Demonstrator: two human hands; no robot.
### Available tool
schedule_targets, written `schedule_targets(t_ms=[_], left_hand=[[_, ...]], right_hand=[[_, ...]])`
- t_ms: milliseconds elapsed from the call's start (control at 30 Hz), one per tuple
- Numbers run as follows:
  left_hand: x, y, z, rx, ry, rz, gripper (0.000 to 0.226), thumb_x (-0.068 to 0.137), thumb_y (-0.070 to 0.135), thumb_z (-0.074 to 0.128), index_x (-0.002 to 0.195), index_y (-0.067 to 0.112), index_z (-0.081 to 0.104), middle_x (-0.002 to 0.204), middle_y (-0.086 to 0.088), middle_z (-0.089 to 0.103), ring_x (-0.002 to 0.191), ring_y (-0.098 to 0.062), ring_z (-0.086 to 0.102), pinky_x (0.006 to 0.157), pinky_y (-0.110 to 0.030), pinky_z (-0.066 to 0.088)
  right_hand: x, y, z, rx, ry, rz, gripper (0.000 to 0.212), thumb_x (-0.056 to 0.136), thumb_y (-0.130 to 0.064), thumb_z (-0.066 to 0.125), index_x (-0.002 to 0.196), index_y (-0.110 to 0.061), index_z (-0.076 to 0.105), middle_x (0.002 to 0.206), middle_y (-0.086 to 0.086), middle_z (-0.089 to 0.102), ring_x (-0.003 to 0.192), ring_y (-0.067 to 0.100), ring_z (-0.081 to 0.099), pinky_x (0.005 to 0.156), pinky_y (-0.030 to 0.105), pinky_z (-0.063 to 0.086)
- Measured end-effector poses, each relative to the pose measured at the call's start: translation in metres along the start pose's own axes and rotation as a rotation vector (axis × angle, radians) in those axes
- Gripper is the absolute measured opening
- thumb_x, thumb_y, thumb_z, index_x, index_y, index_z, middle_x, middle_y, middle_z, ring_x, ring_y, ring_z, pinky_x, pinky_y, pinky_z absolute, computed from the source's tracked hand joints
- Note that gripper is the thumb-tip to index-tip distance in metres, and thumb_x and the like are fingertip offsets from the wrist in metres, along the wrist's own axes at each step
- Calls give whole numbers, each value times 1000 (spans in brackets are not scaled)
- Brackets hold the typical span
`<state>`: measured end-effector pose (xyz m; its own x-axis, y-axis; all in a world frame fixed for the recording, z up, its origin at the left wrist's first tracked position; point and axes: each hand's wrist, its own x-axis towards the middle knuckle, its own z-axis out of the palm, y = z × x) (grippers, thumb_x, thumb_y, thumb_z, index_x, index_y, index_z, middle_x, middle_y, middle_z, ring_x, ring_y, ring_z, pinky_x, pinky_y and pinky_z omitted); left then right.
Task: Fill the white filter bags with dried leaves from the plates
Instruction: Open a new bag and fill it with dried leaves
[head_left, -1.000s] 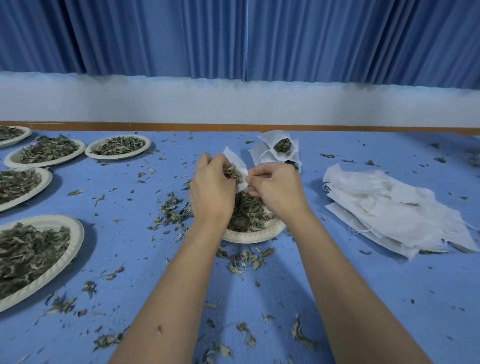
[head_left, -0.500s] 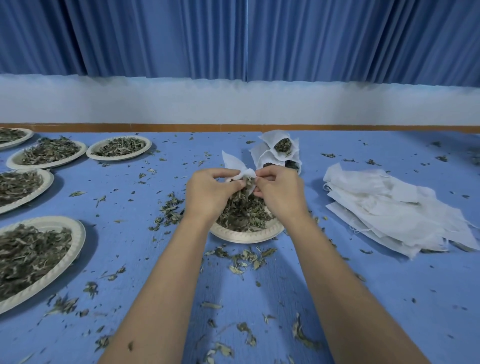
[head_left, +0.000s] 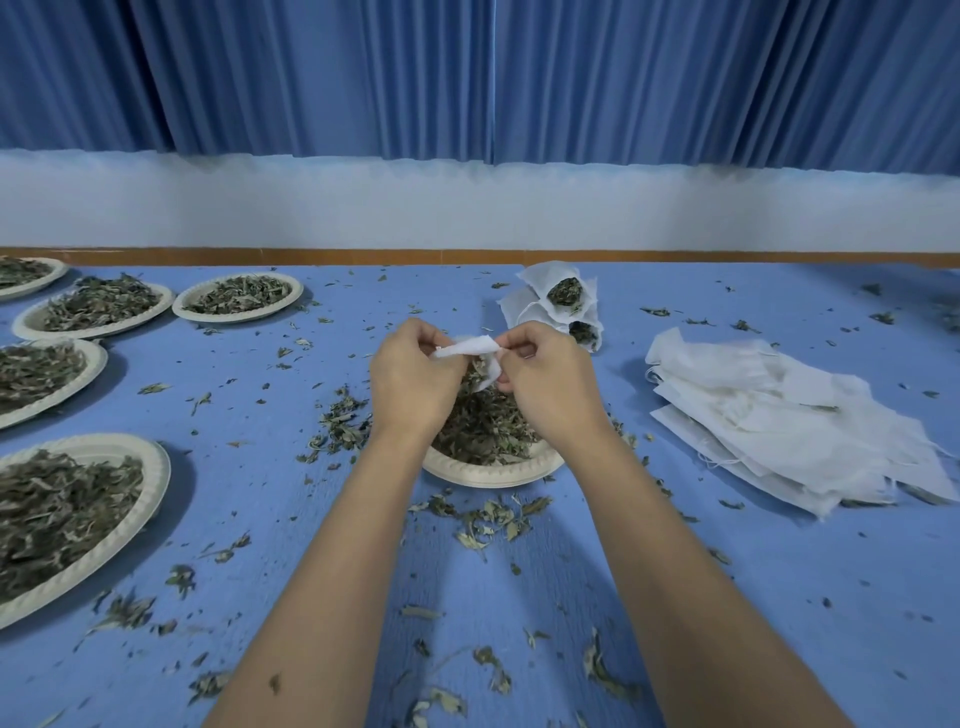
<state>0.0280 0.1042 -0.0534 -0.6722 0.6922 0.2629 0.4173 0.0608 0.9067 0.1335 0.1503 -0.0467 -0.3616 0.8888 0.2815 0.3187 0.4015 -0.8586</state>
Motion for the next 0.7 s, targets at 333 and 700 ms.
schedule_targets(t_ms=[333,700], left_hand=[[-1,-3,-8,-79,-137,-9,33,71,13,79,92,18,55,87,11,54,69,-8,51,54,-12,41],[-1,-13,4,117,97,74,34,78,-2,62,63,20,42,63,4,47,54,-10,41,42,-17,33]], right_hand=[[3,5,3,44,26,24,13,92,-9,52,99,-10,63,89,7,65,84,22,65,81,43,55],[-4,-3,-1,0,-112,-45,24,82,-3,54,70,-23,59,71,8,63,77,35,62,75,49,53]])
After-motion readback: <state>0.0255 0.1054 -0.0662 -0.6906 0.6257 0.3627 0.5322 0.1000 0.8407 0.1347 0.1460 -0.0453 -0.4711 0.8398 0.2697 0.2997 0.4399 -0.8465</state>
